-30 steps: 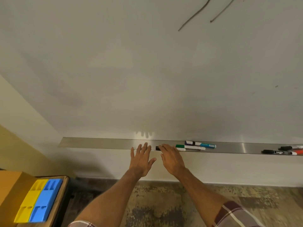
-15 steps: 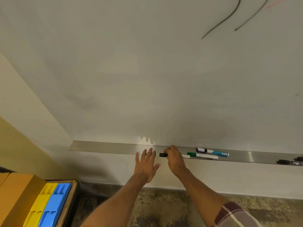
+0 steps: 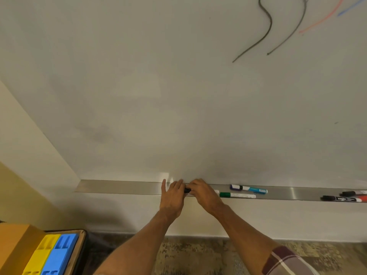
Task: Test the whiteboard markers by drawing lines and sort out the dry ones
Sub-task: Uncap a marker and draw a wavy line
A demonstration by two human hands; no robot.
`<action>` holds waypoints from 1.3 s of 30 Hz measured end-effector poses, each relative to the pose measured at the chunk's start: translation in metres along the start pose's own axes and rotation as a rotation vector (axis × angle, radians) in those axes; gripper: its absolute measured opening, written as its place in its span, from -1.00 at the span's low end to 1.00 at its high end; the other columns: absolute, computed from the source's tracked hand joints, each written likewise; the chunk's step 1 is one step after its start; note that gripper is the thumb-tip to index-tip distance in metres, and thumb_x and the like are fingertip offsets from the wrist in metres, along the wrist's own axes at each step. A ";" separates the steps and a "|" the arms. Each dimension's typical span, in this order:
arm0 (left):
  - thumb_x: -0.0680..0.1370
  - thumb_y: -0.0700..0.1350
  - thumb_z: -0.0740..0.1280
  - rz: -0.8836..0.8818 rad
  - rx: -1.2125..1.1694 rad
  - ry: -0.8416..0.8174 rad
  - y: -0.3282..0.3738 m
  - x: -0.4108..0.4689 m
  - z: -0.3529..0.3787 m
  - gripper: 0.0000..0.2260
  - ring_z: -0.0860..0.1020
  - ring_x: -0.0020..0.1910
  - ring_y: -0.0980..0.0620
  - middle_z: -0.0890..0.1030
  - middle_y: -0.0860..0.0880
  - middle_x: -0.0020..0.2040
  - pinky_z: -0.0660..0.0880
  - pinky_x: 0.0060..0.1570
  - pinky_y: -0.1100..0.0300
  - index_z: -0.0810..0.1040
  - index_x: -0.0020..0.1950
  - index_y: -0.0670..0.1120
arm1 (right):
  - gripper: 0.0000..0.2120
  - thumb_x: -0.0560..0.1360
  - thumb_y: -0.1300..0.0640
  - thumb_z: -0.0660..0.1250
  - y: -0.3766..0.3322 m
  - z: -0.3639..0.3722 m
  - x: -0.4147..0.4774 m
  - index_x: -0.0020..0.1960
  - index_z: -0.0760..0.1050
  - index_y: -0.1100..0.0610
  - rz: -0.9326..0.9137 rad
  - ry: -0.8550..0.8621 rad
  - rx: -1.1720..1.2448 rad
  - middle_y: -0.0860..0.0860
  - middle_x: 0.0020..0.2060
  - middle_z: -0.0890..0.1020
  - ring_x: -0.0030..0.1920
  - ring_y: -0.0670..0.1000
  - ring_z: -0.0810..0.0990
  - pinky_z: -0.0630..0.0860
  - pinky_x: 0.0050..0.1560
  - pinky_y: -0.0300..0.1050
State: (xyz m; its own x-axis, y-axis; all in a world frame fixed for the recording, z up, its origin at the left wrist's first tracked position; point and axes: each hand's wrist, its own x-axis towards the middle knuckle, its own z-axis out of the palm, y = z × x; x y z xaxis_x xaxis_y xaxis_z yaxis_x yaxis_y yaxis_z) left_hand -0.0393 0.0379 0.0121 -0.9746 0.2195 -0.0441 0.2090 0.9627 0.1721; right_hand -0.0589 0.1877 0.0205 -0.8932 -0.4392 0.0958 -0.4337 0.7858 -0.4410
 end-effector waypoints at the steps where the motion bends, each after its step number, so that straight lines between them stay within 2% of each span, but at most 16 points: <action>1: 0.69 -0.08 0.08 0.008 0.015 0.015 -0.001 0.001 -0.003 -0.67 0.20 0.52 0.03 0.26 0.02 0.54 -0.27 0.47 -0.15 0.31 0.46 0.02 | -0.70 0.57 0.16 0.26 0.000 -0.004 -0.002 0.28 0.49 0.17 -0.002 0.026 -0.018 0.09 0.16 0.56 0.18 0.04 0.45 0.39 0.22 -0.14; 5: 0.69 -0.04 0.10 0.078 0.032 0.071 -0.002 0.001 -0.014 -0.72 0.31 0.46 0.03 0.41 0.04 0.45 -0.32 0.45 -0.10 0.41 0.38 0.02 | -0.62 0.59 0.01 0.21 0.002 -0.019 -0.007 0.34 0.42 0.17 -0.054 0.017 -0.164 0.08 0.23 0.53 0.21 0.08 0.45 0.32 0.25 -0.07; 8: 0.67 -0.04 0.15 0.151 0.038 0.144 -0.001 0.003 -0.019 -0.77 0.44 0.34 0.01 0.55 0.05 0.29 -0.29 0.45 -0.10 0.49 0.29 0.01 | -0.72 0.62 0.05 0.16 -0.001 -0.030 -0.005 0.28 0.44 0.09 -0.130 0.004 -0.347 0.07 0.10 0.60 0.07 0.09 0.53 0.36 0.09 -0.04; 11: 0.62 0.00 0.28 0.216 0.080 0.230 -0.003 0.006 -0.023 -0.83 0.59 0.14 0.00 0.66 0.04 0.08 -0.09 0.45 -0.16 0.60 0.12 0.00 | -0.76 0.61 0.11 0.19 -0.001 -0.037 -0.009 0.25 0.46 0.09 -0.176 0.027 -0.387 0.08 -0.04 0.61 -0.07 0.10 0.57 0.39 -0.06 -0.06; 18: 0.42 -0.08 0.52 0.363 0.223 0.333 0.004 0.011 -0.037 -0.83 0.65 -0.05 0.00 0.69 0.00 -0.06 0.12 0.39 -0.20 0.64 -0.02 -0.03 | -0.72 0.64 0.06 0.13 -0.009 -0.057 -0.019 0.32 0.40 0.05 -0.122 0.045 -0.409 0.08 -0.02 0.59 -0.08 0.07 0.56 0.35 -0.09 -0.15; 23: 0.34 -0.03 0.59 0.408 0.263 0.364 0.011 0.010 -0.045 -0.76 0.66 -0.07 0.01 0.70 -0.02 -0.04 0.31 0.32 -0.20 0.66 -0.05 -0.03 | -0.69 0.64 -0.03 0.10 -0.014 -0.068 -0.029 0.33 0.40 0.01 -0.081 0.069 -0.405 0.08 -0.04 0.60 -0.10 0.09 0.58 0.31 -0.15 -0.16; 27: 0.23 -0.09 0.64 0.394 0.282 0.355 0.020 0.011 -0.049 -0.65 0.67 -0.06 0.00 0.70 -0.04 -0.03 0.39 0.27 -0.20 0.67 -0.04 -0.05 | -0.61 0.61 -0.11 0.08 -0.007 -0.079 -0.038 0.41 0.30 -0.09 -0.017 0.065 -0.459 0.10 -0.02 0.60 -0.11 0.10 0.60 0.44 -0.13 -0.10; 30: 0.30 -0.05 0.61 0.396 0.294 0.396 0.027 0.012 -0.053 -0.68 0.66 -0.02 -0.01 0.69 -0.03 0.02 0.41 0.26 -0.18 0.66 0.00 -0.04 | -0.57 0.61 -0.16 0.02 -0.001 -0.087 -0.045 0.46 0.19 -0.15 0.027 0.071 -0.454 0.06 0.02 0.59 -0.07 0.05 0.58 0.46 -0.09 -0.13; 32: 0.37 0.03 0.57 0.344 0.275 0.427 0.034 0.011 -0.058 -0.72 0.65 0.04 -0.01 0.69 -0.02 0.07 0.42 0.26 -0.16 0.68 0.01 -0.03 | -0.53 0.60 -0.19 0.00 -0.001 -0.092 -0.048 0.48 0.18 -0.10 0.074 0.133 -0.277 0.01 0.08 0.60 -0.01 -0.01 0.58 0.48 -0.02 -0.15; 34: 0.41 0.06 0.52 0.269 0.235 0.452 0.039 0.010 -0.062 -0.69 0.63 0.10 -0.06 0.66 -0.04 0.14 0.43 0.24 -0.17 0.67 0.08 -0.05 | -0.53 0.60 -0.12 0.12 0.001 -0.100 -0.051 0.45 0.21 0.03 0.142 0.185 -0.070 0.00 0.08 0.59 0.02 -0.01 0.57 0.51 0.05 -0.12; 35: 0.45 0.07 0.48 0.248 0.220 0.459 0.041 0.009 -0.063 -0.67 0.61 0.15 -0.10 0.64 -0.06 0.20 0.42 0.25 -0.18 0.65 0.14 -0.07 | -0.57 0.60 -0.03 0.17 0.001 -0.105 -0.053 0.41 0.23 0.08 0.163 0.205 -0.024 0.02 0.03 0.59 -0.03 -0.01 0.57 0.52 0.02 -0.13; 37: 0.56 0.08 0.34 0.242 0.221 0.480 0.043 0.007 -0.064 -0.65 0.54 0.25 -0.14 0.56 -0.09 0.32 0.36 0.31 -0.20 0.58 0.27 -0.07 | -0.68 0.57 0.15 0.20 0.004 -0.116 -0.056 0.31 0.27 0.13 0.171 0.216 -0.021 0.06 -0.08 0.56 -0.14 -0.02 0.54 0.49 -0.11 -0.17; 39: 0.61 0.10 0.13 0.229 0.218 0.489 0.044 0.005 -0.069 -0.59 0.47 0.34 -0.16 0.47 -0.09 0.40 0.25 0.35 -0.19 0.52 0.35 -0.04 | -0.78 0.56 0.24 0.17 0.006 -0.126 -0.057 0.20 0.34 0.16 0.148 0.258 -0.041 0.10 -0.12 0.54 -0.19 0.01 0.50 0.42 -0.19 -0.17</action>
State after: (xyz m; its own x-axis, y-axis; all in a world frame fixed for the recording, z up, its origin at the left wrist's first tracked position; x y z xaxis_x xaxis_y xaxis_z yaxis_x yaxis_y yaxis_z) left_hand -0.0405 0.0704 0.0873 -0.8155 0.3773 0.4388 0.3803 0.9209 -0.0851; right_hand -0.0258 0.2725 0.1252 -0.9453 -0.1978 0.2596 -0.2967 0.8520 -0.4313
